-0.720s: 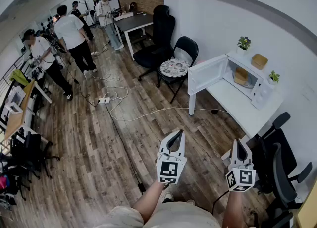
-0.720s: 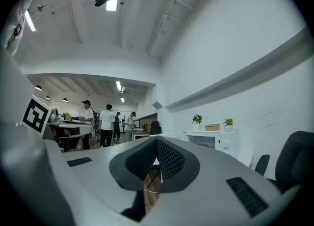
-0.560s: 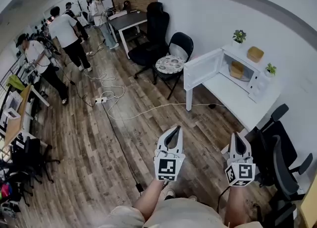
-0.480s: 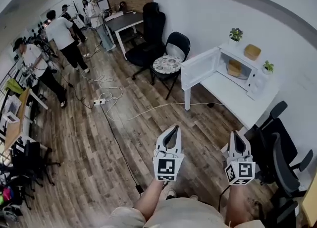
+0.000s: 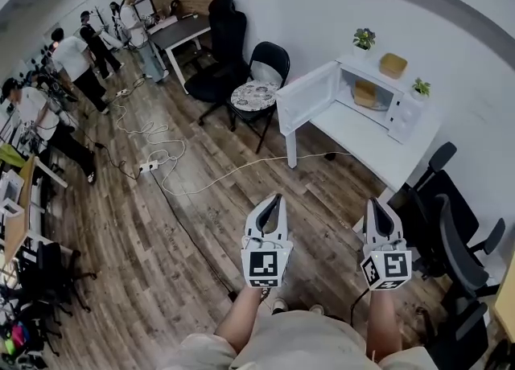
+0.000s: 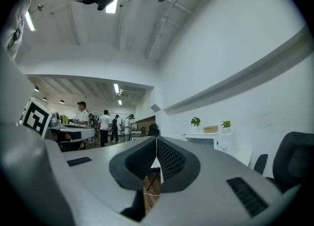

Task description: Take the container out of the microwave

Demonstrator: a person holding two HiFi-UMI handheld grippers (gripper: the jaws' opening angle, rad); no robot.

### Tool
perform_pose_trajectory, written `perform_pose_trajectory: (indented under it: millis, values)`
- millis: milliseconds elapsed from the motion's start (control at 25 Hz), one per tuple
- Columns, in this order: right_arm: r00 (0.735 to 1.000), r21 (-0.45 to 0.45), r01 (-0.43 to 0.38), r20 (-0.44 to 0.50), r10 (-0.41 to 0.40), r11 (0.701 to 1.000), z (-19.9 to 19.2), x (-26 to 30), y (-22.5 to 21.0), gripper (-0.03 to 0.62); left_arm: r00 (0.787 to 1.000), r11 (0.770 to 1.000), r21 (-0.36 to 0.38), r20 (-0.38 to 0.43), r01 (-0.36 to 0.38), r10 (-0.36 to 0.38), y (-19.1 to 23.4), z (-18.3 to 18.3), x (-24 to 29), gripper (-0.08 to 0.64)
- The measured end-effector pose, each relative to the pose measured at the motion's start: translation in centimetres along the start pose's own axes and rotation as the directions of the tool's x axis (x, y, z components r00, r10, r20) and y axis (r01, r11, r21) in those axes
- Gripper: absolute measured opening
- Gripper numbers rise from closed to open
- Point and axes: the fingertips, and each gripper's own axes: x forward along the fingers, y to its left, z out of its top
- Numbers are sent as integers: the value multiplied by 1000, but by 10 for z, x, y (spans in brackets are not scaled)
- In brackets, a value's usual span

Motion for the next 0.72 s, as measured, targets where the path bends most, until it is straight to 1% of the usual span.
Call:
perform_pose_trajectory:
  millis: [160,200,240,400,720]
  values:
    - [1000,1,2,3,-2,1000,-1,-4,3,25,1000,1000,-2,-2,8,-8,-1,-1,-2,8]
    - [1000,0,5,3,-5,1000,-1,-5,4,72,1000,1000,-1,-1,10,-10,-1,-1,-2,8]
    - [1000,-2,8,3,-8,1000,-1,-5,5,103,1000,1000,1,0,12,-12,0,0,-3,8]
    - [1000,-5,9,1,-9,1000,-2,-7,13,151,1000,1000,4,9,16,-16,3,1,-10,8]
    - [1000,-12,-14,-4,14,1000,-6,-3,37,155,1000,1000,5,14,1,-1,22,-2,-26,8]
